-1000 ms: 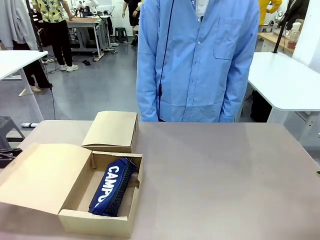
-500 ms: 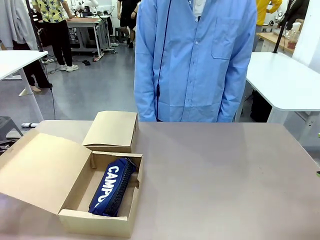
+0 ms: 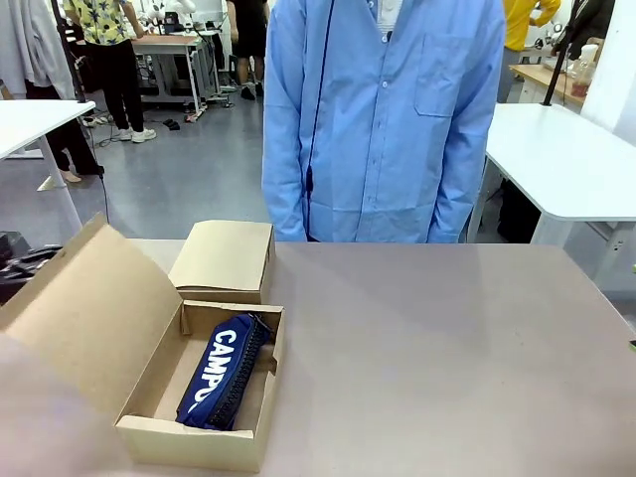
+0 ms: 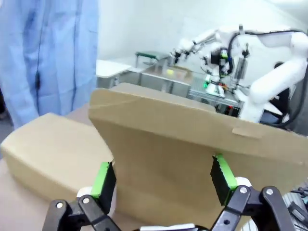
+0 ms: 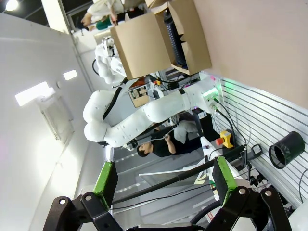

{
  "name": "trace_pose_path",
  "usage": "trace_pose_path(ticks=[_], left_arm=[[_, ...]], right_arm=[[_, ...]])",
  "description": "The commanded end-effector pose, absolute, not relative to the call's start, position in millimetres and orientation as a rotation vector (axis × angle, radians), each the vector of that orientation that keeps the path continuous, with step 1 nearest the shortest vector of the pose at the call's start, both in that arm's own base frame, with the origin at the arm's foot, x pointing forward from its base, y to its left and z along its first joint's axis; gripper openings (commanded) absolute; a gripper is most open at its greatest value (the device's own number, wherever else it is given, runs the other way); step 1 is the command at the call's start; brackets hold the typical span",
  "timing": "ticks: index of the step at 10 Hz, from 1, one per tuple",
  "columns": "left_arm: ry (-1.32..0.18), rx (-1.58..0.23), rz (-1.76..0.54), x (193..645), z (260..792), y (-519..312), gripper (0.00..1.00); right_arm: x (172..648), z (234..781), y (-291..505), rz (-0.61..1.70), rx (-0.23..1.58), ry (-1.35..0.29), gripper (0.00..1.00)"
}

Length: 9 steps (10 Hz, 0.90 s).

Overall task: Place items inside the box.
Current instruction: Close the lid of the Mailer Box closest to the robot.

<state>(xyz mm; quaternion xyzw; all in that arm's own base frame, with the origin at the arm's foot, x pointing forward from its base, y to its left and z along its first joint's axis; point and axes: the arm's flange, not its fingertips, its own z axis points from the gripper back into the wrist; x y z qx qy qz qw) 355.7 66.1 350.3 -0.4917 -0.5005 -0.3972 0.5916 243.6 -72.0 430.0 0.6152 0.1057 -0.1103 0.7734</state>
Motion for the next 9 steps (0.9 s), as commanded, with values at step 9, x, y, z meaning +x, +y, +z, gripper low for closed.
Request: trace_pose_path(ticks=[9], left_arm=[[-1.002,-0.891,-1.341,233.8,257.5,-133.0,1.00]], right_arm=[[243.5,432.5,-72.8,-0.237,1.349,0.221,1.00]])
